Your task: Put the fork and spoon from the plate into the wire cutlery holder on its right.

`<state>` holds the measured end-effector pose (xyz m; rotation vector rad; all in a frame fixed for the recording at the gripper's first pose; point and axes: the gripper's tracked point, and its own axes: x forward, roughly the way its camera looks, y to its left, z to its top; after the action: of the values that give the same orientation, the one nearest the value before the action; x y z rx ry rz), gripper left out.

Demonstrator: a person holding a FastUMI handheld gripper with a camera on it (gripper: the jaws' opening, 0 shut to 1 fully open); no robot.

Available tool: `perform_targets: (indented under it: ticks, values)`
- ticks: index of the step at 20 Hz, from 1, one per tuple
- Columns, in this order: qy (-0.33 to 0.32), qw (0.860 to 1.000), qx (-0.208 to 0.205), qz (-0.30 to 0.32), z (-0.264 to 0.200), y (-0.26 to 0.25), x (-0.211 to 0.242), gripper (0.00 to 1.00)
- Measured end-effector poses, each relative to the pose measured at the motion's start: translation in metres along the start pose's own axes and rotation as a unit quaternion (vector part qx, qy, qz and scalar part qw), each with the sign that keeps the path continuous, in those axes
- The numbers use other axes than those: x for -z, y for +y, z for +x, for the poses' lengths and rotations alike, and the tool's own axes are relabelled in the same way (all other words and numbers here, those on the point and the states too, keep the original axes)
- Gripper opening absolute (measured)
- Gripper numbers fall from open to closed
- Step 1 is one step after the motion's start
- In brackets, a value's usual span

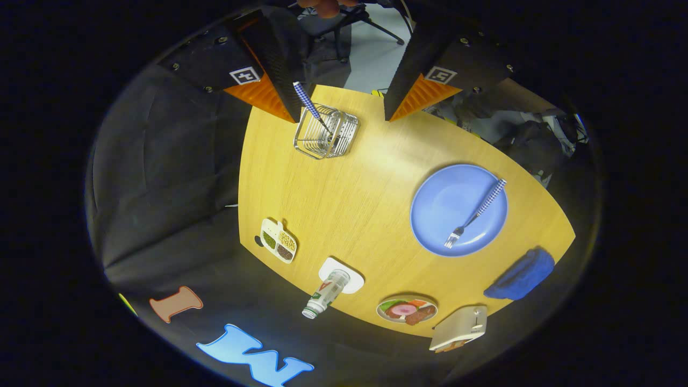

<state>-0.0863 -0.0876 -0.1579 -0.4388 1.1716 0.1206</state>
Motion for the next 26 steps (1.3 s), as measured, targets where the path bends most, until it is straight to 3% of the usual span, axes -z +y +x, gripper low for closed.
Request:
perform_targets:
  ticks: [8,13,22,26]
  values:
    - [-0.099,0.995,-0.007,0.003,-0.023,0.048,-0.046,0.96]
    - [-0.149,0.987,-0.055,0.016,-0.021,0.098,-0.067,0.96]
    - [-0.234,0.966,-0.091,0.069,-0.023,0.141,-0.098,0.96]
    - [-0.286,0.942,-0.096,0.148,-0.028,0.149,-0.118,0.96]
